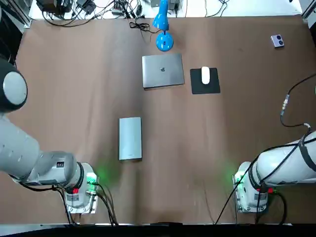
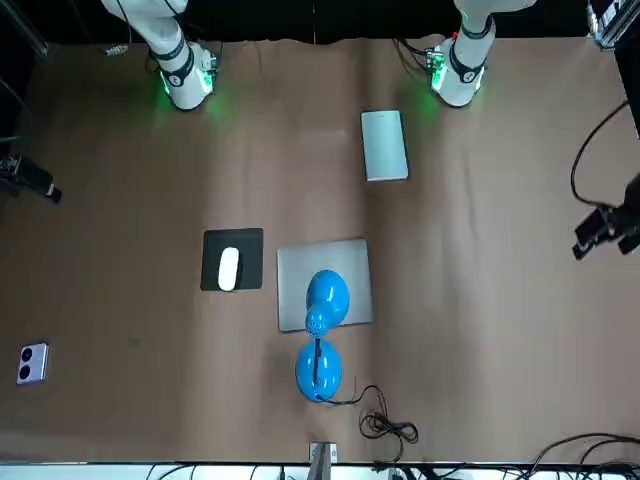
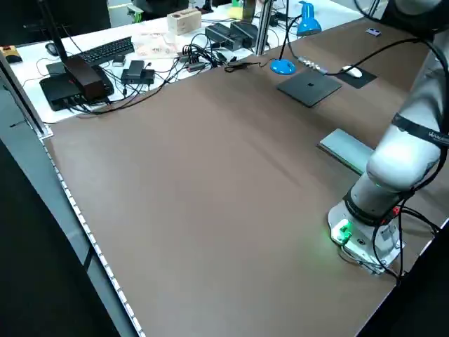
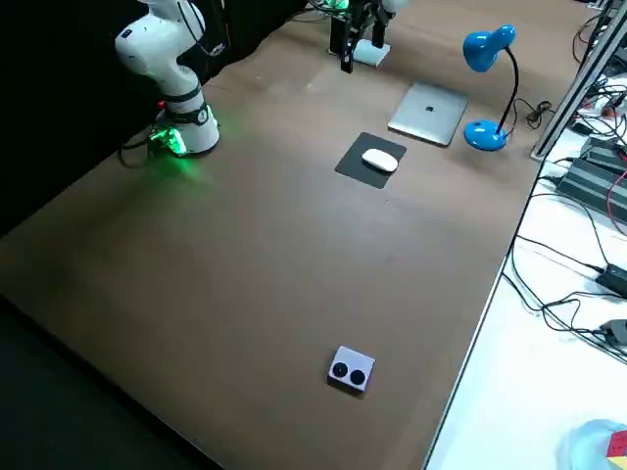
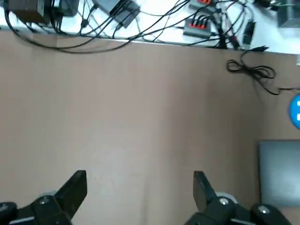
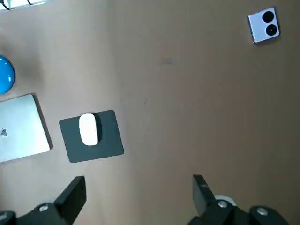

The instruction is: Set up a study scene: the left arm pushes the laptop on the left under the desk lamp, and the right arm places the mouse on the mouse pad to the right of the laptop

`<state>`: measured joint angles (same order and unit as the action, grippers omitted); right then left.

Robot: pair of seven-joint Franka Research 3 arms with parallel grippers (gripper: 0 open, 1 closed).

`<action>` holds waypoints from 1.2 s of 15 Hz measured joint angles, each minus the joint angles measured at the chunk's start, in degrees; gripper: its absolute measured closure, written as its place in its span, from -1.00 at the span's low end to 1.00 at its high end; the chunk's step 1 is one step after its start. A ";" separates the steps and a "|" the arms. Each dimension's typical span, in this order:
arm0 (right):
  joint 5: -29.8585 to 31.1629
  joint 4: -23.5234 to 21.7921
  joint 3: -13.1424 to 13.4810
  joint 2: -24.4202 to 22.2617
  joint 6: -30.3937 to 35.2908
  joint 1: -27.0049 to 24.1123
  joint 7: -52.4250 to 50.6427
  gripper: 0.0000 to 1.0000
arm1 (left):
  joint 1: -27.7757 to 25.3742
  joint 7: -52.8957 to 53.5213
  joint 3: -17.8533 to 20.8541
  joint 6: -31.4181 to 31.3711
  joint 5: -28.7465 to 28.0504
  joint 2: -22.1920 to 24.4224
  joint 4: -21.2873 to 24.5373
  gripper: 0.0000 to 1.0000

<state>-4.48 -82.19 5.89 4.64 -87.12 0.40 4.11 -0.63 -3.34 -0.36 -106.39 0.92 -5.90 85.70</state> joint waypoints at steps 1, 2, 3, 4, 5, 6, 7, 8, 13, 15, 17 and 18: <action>0.03 0.00 -0.01 0.00 0.00 0.00 -0.01 -1.00 | 0.80 0.00 0.01 0.75 0.00 1.41 -0.01 -1.00; 0.05 0.00 -0.01 0.00 0.00 0.00 -0.01 -1.00 | 1.40 -0.01 0.01 1.86 0.00 2.67 -0.01 -1.00; 0.14 0.00 -0.01 0.00 0.00 0.00 -0.01 -1.00 | 1.74 -0.01 0.01 3.17 0.00 3.75 -0.02 -1.00; 0.19 0.00 0.00 0.00 0.00 0.00 -0.01 -1.00 | 1.86 -0.01 0.01 4.31 0.00 4.74 -0.02 -1.00; 0.21 0.00 0.00 0.00 0.00 0.00 -0.01 -1.00 | 1.85 0.00 0.05 5.36 0.00 5.72 -0.06 -1.00; 0.21 0.00 -0.01 0.00 0.00 0.00 -0.02 -1.00 | 1.84 0.00 0.16 6.48 0.00 6.74 -0.11 -1.00; 0.22 0.01 -0.03 0.00 0.00 0.00 -0.02 -1.00 | 1.83 0.00 0.25 7.96 0.01 7.76 -0.24 -1.00; 0.22 0.02 -0.16 0.00 0.00 0.05 -0.03 -1.00 | 1.82 0.00 0.31 11.25 0.01 9.34 -1.18 -1.00; 0.26 0.06 -0.73 -0.02 0.00 0.65 -0.22 -1.00 | 1.65 -0.02 0.25 14.76 0.01 9.30 -2.41 -1.00; 0.86 0.12 -1.39 -0.10 0.00 2.26 0.00 -1.00 | 1.33 -0.02 0.26 15.65 0.01 8.71 -2.11 -1.00; 1.28 0.12 -1.56 -0.12 0.07 2.80 0.13 -1.00 | 1.28 -0.02 0.25 15.74 0.02 8.38 -2.04 -1.00; 1.32 0.11 -1.42 -0.12 0.08 2.71 0.13 -1.00 | 1.29 -0.02 0.22 15.73 0.09 8.31 -2.03 -1.00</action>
<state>-3.17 -82.08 4.47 4.52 -87.04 3.11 4.24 0.67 -3.36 -0.14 -90.66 1.01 2.41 83.67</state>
